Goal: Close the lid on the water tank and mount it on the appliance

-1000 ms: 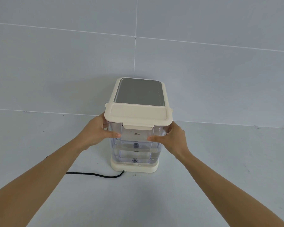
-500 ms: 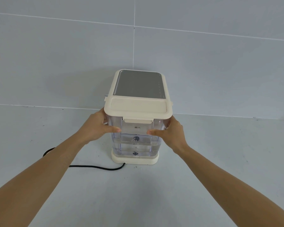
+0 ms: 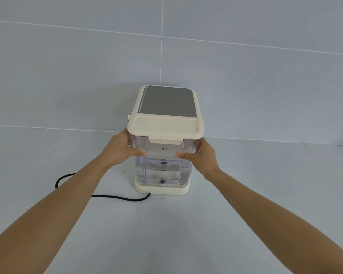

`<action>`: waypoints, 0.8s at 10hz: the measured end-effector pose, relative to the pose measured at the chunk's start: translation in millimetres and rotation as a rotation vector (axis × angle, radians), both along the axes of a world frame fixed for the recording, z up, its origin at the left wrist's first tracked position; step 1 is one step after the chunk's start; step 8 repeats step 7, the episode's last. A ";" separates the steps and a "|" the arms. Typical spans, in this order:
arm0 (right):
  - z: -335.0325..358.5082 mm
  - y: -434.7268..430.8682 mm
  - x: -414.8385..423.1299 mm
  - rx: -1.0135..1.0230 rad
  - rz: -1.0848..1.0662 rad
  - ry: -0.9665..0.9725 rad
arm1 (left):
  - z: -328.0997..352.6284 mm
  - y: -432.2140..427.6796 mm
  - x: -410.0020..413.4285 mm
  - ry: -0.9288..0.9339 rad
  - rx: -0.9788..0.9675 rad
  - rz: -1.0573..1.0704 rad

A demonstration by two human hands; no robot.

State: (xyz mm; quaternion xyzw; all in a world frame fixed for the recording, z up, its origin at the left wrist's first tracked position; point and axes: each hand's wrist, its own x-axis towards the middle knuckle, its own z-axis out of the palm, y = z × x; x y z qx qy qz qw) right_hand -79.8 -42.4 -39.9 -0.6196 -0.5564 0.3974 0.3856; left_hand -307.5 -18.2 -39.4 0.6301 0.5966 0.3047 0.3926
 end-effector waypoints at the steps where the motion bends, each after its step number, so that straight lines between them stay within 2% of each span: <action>1: 0.2 -3.4 -1.6 -0.005 -0.005 0.039 | -0.9 -0.9 1.3 -0.025 -0.004 -0.001; 3: 0.8 -8.3 -0.8 -0.010 0.021 0.041 | -2.4 -5.9 3.0 -0.131 -0.050 0.000; 4: 5.6 -8.7 2.7 -0.043 0.056 -0.037 | -0.1 -12.4 9.5 -0.158 -0.041 0.043; 7: 15.8 -21.7 13.8 -0.131 0.157 -0.235 | -0.9 -31.6 14.8 -0.097 -0.103 0.141; 8: 15.8 -21.7 13.8 -0.131 0.157 -0.235 | -0.9 -31.6 14.8 -0.097 -0.103 0.141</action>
